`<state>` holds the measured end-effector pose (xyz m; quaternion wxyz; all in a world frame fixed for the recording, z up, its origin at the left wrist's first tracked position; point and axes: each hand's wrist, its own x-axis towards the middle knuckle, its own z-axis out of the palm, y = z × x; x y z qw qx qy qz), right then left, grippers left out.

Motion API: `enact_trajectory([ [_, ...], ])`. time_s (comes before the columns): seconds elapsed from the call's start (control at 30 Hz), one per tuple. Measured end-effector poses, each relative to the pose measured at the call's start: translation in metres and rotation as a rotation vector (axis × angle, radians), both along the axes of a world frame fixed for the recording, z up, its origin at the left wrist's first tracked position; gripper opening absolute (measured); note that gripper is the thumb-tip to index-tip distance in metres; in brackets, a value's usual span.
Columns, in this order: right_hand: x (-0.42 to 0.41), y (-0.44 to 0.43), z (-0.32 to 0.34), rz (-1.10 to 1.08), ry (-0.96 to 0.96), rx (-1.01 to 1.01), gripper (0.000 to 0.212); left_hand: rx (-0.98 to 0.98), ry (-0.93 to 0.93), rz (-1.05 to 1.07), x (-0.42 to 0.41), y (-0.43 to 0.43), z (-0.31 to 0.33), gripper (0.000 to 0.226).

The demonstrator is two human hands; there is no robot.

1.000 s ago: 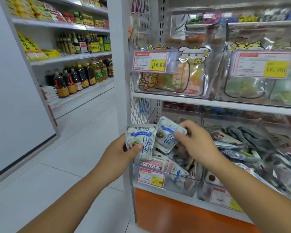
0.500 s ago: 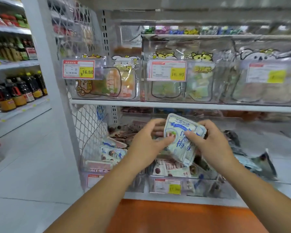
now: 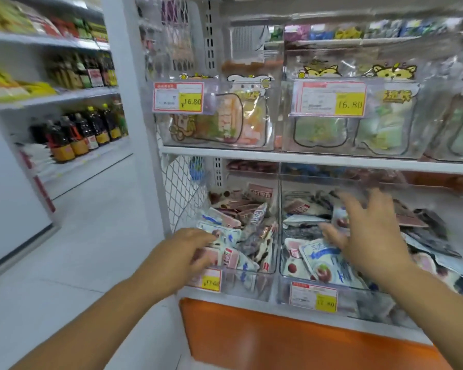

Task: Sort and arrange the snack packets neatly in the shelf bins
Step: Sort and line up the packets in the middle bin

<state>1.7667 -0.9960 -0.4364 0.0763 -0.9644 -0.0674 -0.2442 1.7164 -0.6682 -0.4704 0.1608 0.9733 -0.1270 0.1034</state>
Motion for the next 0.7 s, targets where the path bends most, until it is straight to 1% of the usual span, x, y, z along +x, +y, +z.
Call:
enact_trajectory([
  [0.03,-0.005,0.019,0.006,0.153,-0.05,0.062,0.054,0.024,-0.006,-0.014,-0.003,0.007,-0.003,0.039],
  [0.07,-0.009,0.041,0.012,0.333,-0.043,0.115,0.043,0.05,-0.017,-0.032,-0.005,0.011,-0.006,0.039],
  [0.1,-0.013,0.065,0.017,0.492,0.033,0.129,0.033,0.068,-0.03,-0.052,-0.005,0.013,-0.008,0.039],
  [0.13,-0.013,0.089,0.02,0.613,0.141,0.101,0.029,0.075,-0.041,-0.067,-0.005,0.015,-0.011,0.04],
  [0.17,-0.007,0.11,0.022,0.683,0.248,0.03,0.028,0.069,-0.052,-0.078,-0.004,0.016,-0.012,0.04],
  [0.2,0.006,0.127,0.022,0.694,0.365,-0.063,0.03,0.056,-0.058,-0.088,-0.002,0.017,-0.012,0.039],
  [0.27,0.037,0.153,0.018,0.629,0.544,-0.24,0.031,0.022,-0.072,-0.109,0.001,0.021,-0.013,0.035],
  [0.33,0.066,0.17,0.007,0.552,0.61,-0.351,0.028,0.007,-0.078,-0.117,0.003,0.025,-0.015,0.031],
  [0.4,0.084,0.181,-0.007,0.502,0.607,-0.397,0.027,-0.008,-0.095,-0.127,0.003,0.028,-0.019,0.029],
  [0.47,0.093,0.185,-0.017,0.483,0.587,-0.363,0.028,-0.013,-0.099,-0.136,0.003,0.031,-0.022,0.03],
  [0.5,0.095,0.186,-0.019,0.483,0.592,-0.313,0.031,-0.004,-0.11,-0.142,0.004,0.032,-0.024,0.031],
  [0.6,0.1,0.183,-0.02,0.499,0.71,-0.088,0.039,-0.004,-0.138,-0.141,0.006,0.032,-0.027,0.034],
  [0.63,0.099,0.182,-0.02,0.503,0.76,-0.043,0.042,-0.001,-0.147,-0.134,0.006,0.03,-0.026,0.034],
  [0.7,0.097,0.186,-0.022,0.515,0.811,-0.041,0.046,-0.01,-0.156,-0.12,0.006,0.028,-0.022,0.03],
])
